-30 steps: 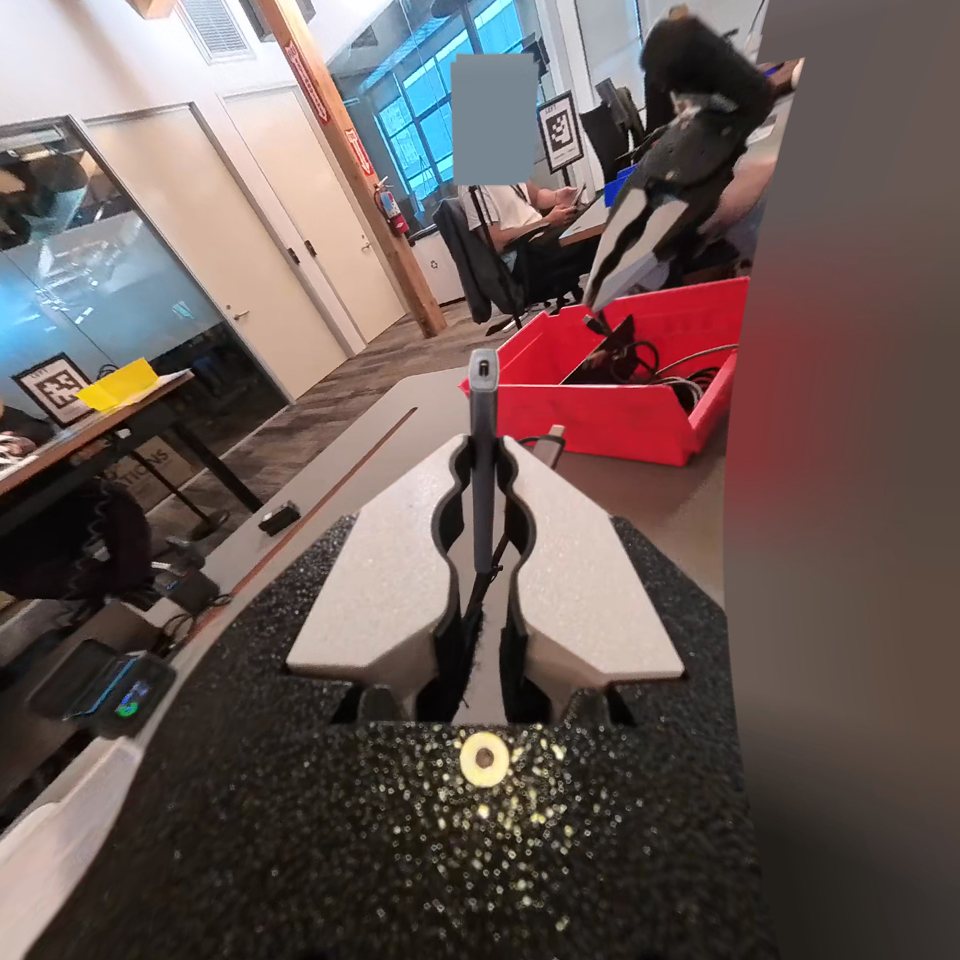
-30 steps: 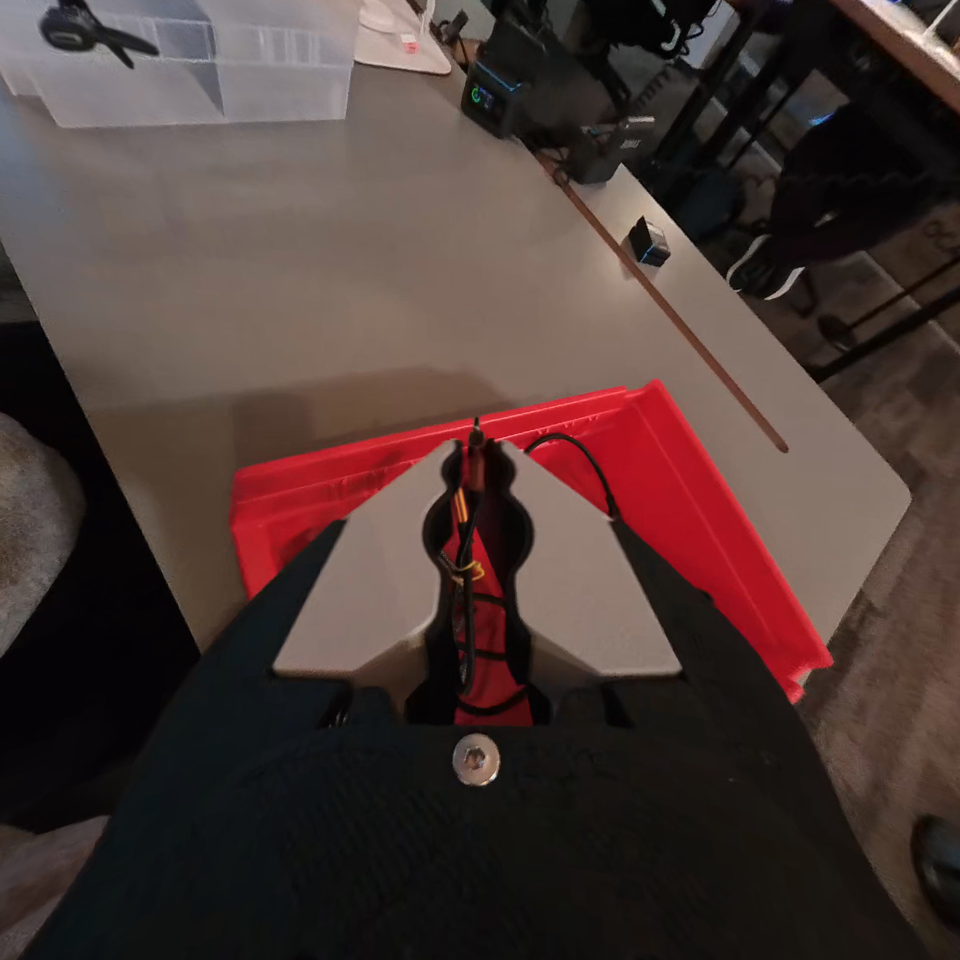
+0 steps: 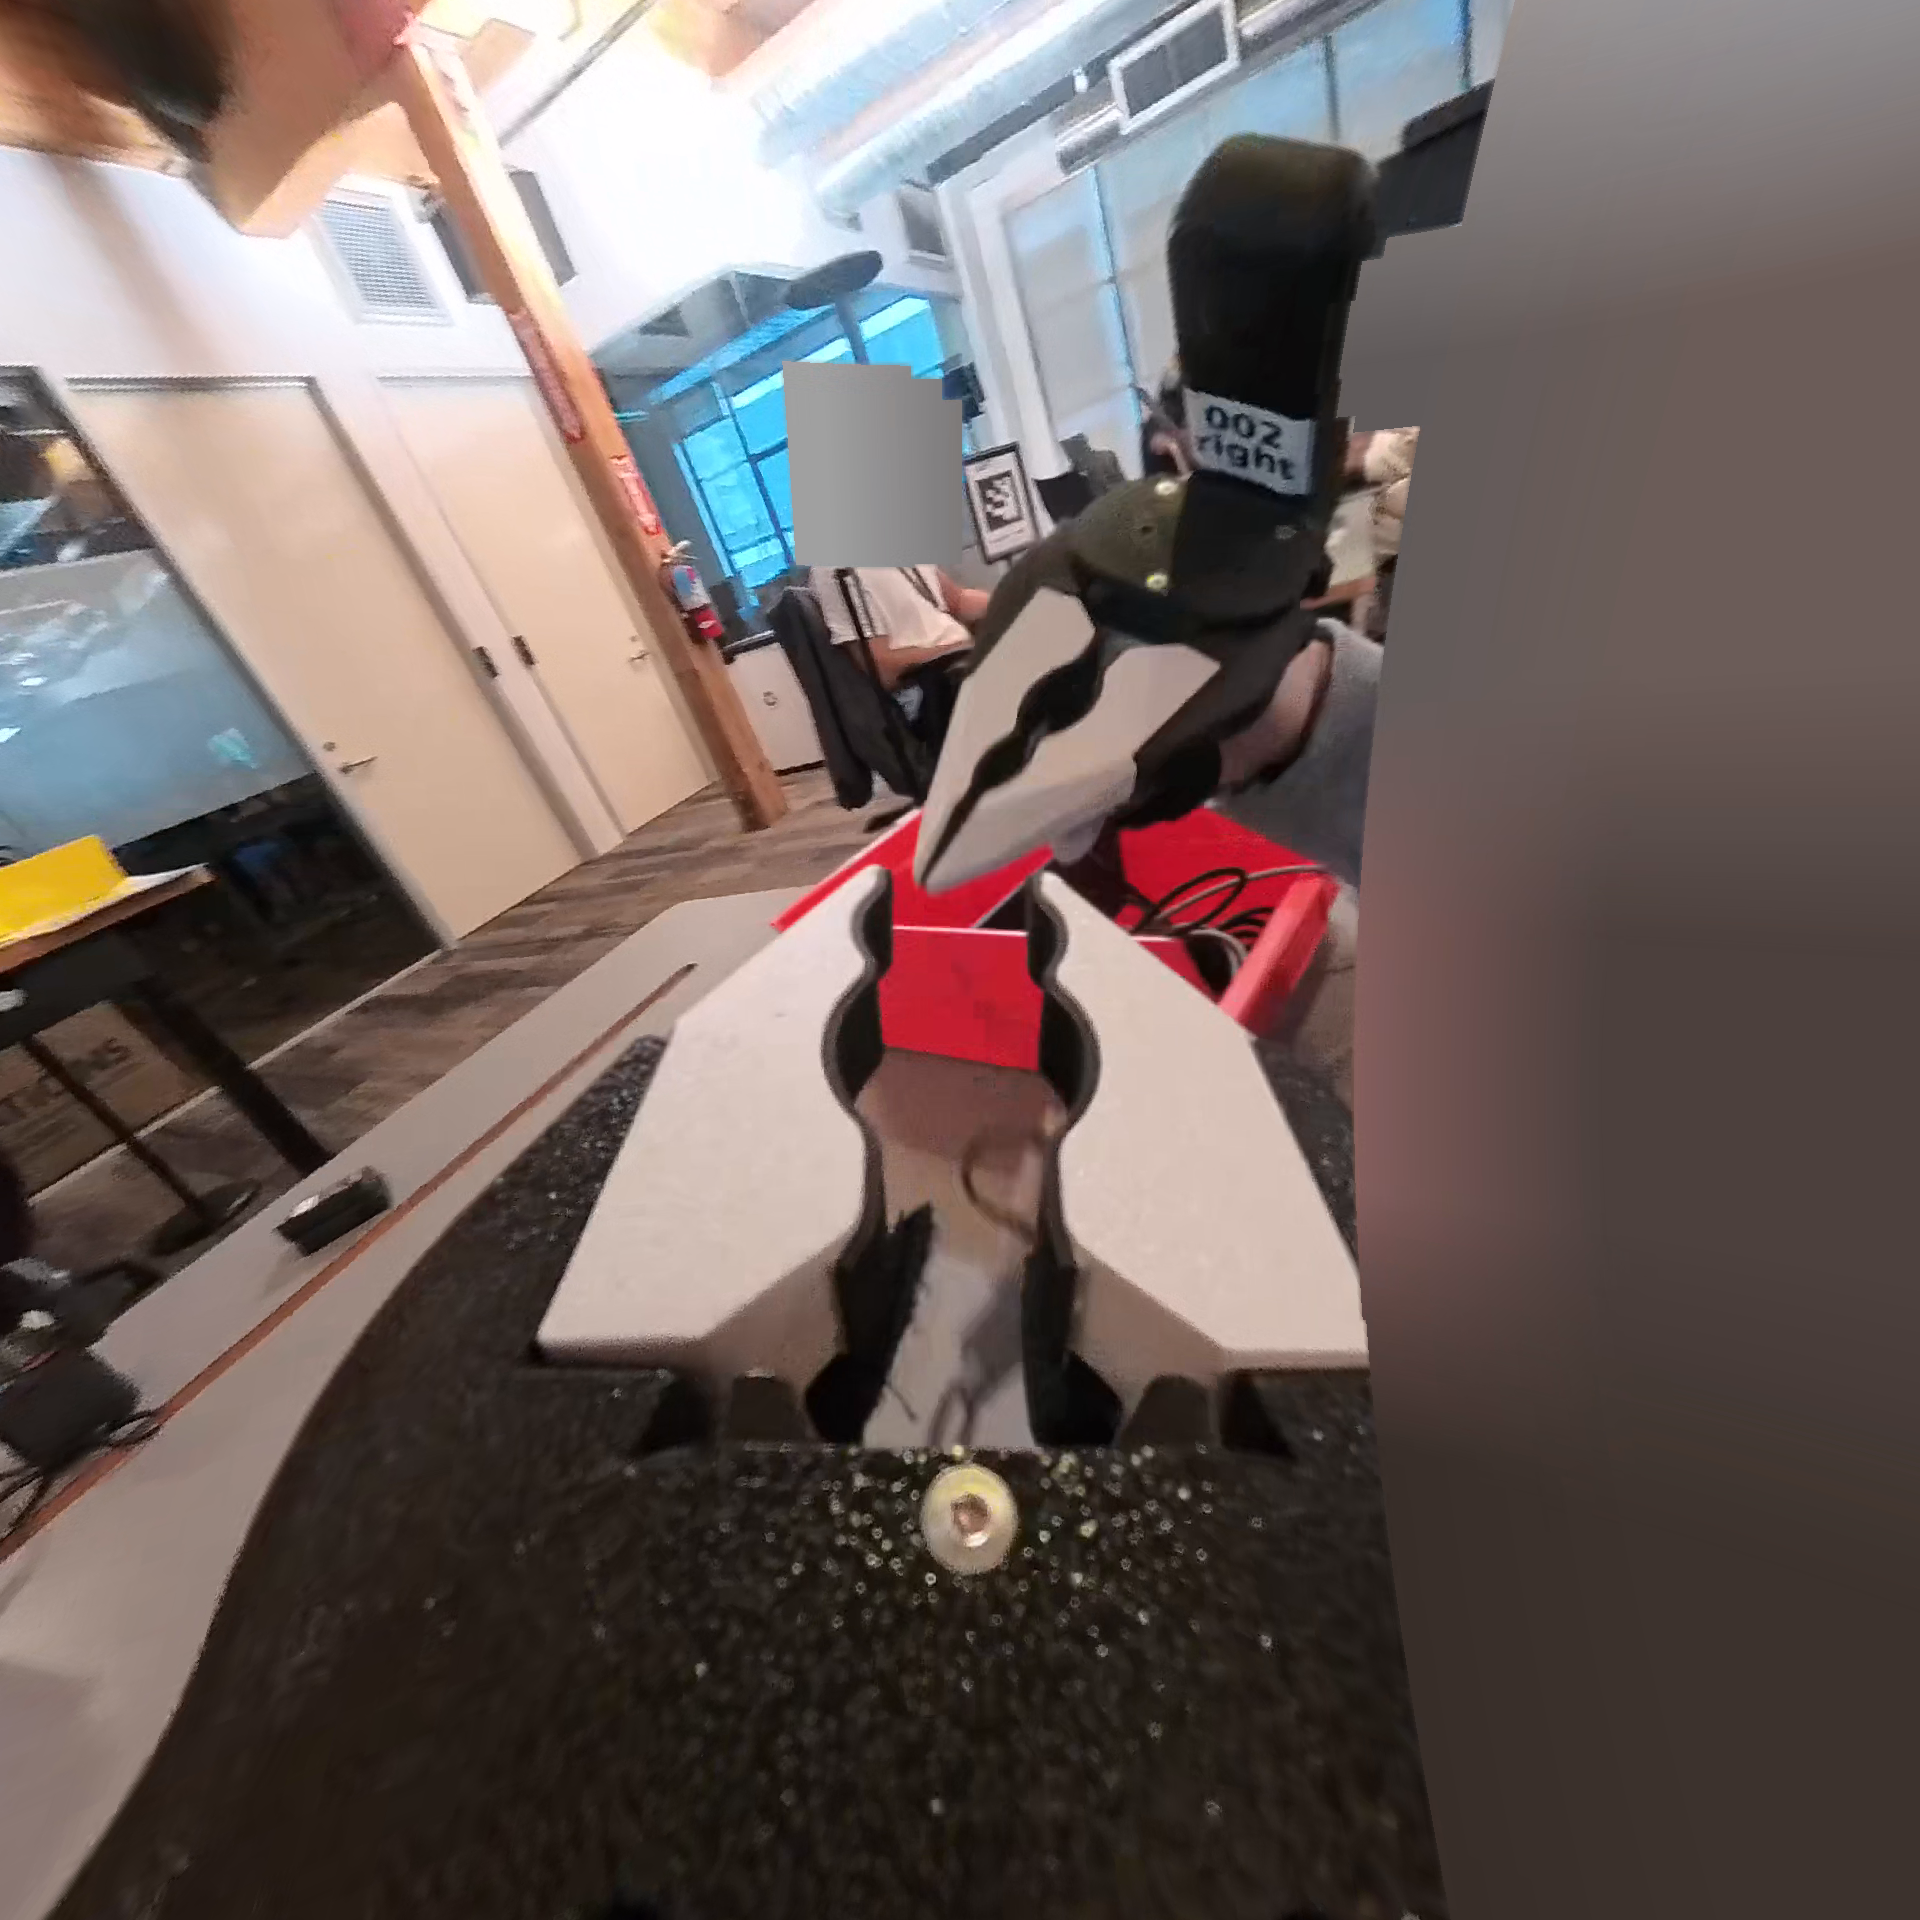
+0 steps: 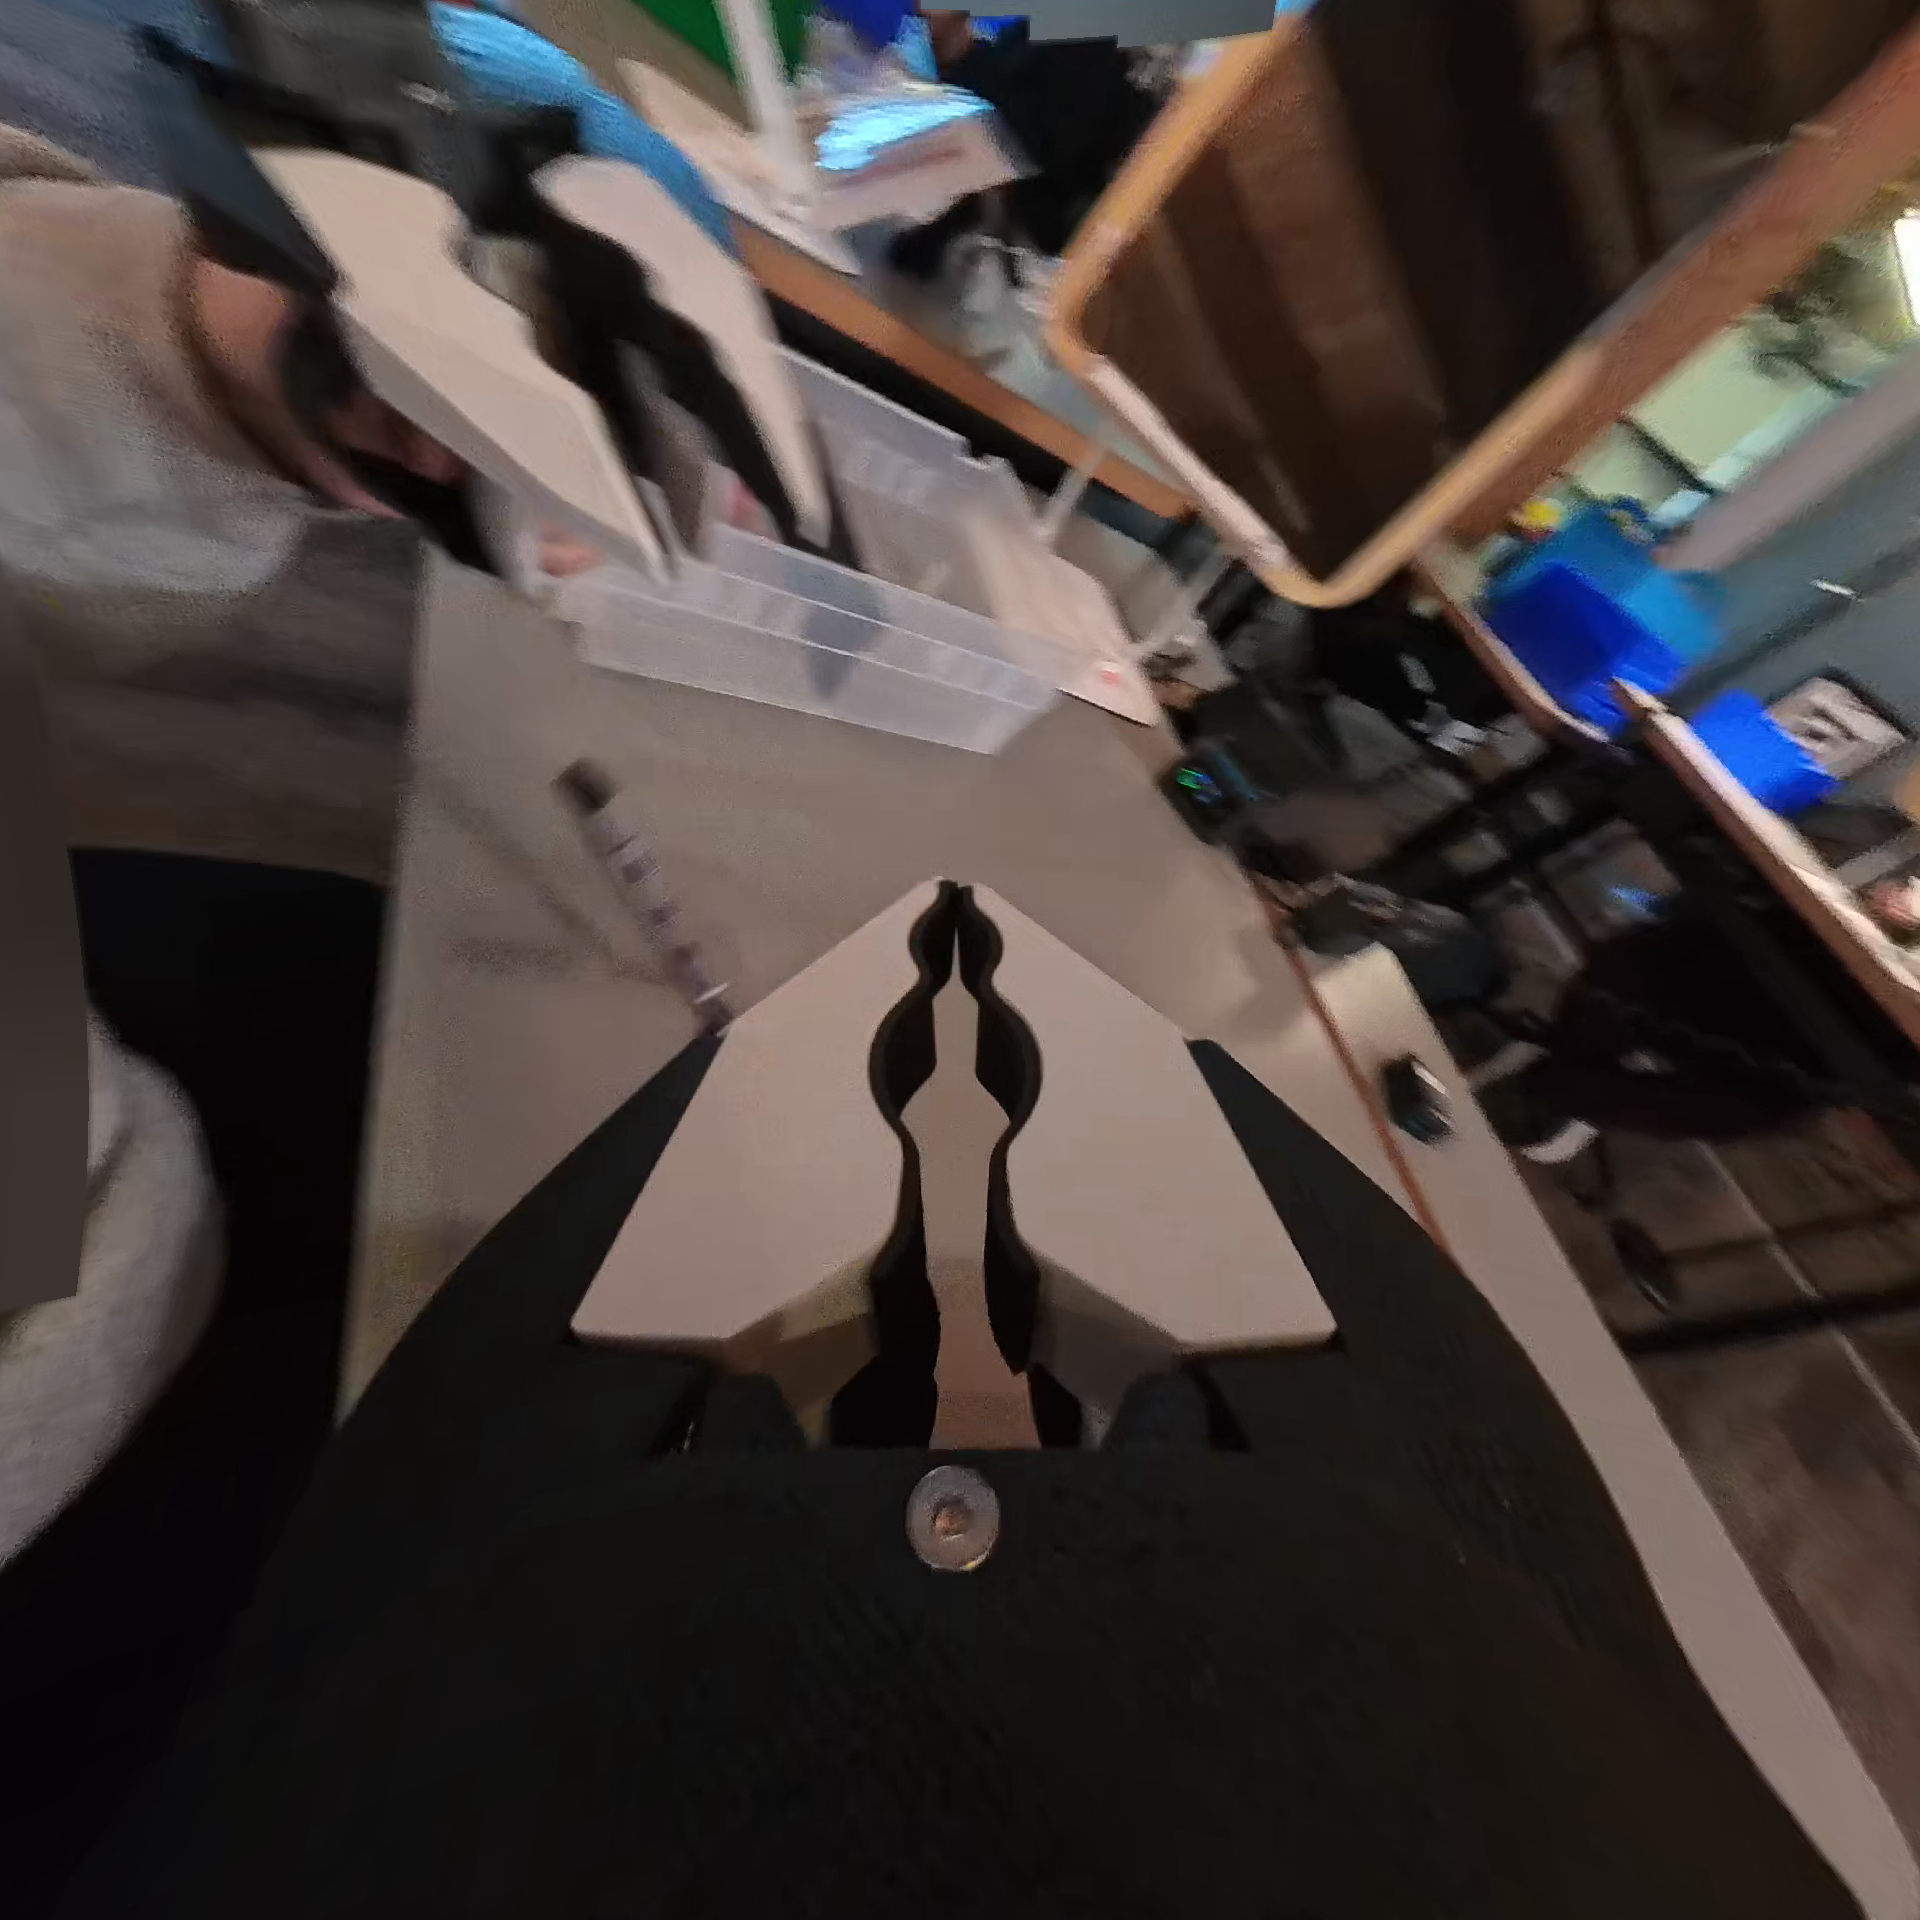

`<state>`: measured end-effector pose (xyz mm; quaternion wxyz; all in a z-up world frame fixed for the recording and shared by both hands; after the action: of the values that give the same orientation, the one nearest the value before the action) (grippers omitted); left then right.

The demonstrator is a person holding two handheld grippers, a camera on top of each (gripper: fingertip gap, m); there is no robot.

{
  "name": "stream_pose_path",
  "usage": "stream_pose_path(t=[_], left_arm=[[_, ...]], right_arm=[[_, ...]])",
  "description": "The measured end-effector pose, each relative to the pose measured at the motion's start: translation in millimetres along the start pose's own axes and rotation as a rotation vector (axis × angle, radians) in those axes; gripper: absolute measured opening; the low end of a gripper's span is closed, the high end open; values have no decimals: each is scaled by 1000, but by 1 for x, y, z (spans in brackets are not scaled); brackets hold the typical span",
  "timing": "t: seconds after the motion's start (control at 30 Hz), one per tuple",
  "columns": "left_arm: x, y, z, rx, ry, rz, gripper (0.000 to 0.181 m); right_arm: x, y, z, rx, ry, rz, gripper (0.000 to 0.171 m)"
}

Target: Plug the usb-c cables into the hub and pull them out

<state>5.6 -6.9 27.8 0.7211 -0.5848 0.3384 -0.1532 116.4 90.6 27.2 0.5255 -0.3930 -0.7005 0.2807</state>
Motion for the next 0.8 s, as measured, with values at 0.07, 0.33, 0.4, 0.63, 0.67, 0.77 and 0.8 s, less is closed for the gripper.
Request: stream_pose_path(t=[0.07,0.33,0.4,0.63,0.67,0.77,0.8], left_arm=[[-6,-1,-3,6,-54,15,0],[-22,22,-1,-140,-125,-10,0],[-21,24,0,-159,-132,16,0],[-20,27,-1,-180,-126,49,0],[-20,26,-2,-179,-123,49,0],[-21,23,-4,-173,-125,52,0],[-22,22,-5,-172,-126,52,0]], right_arm=[[28,13,-21,-20,149,22,0],[22,36,-25,-126,4,190,21],[-10,29,2,-191,-164,172,38],[-95,82,88,-603,-453,114,59],[-97,89,93,-626,-452,141,61],[-92,97,97,-648,-421,259,69],[-89,98,96,-657,-410,285,71]])
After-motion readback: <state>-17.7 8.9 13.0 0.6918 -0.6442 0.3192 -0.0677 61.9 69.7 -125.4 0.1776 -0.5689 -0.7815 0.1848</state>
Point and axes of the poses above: each gripper's, where its closed fingertips meet, z out along the fingers, y out of its underside, x = y × z across the jaws, the point moved 6 cm from there along -z, back along the fingers
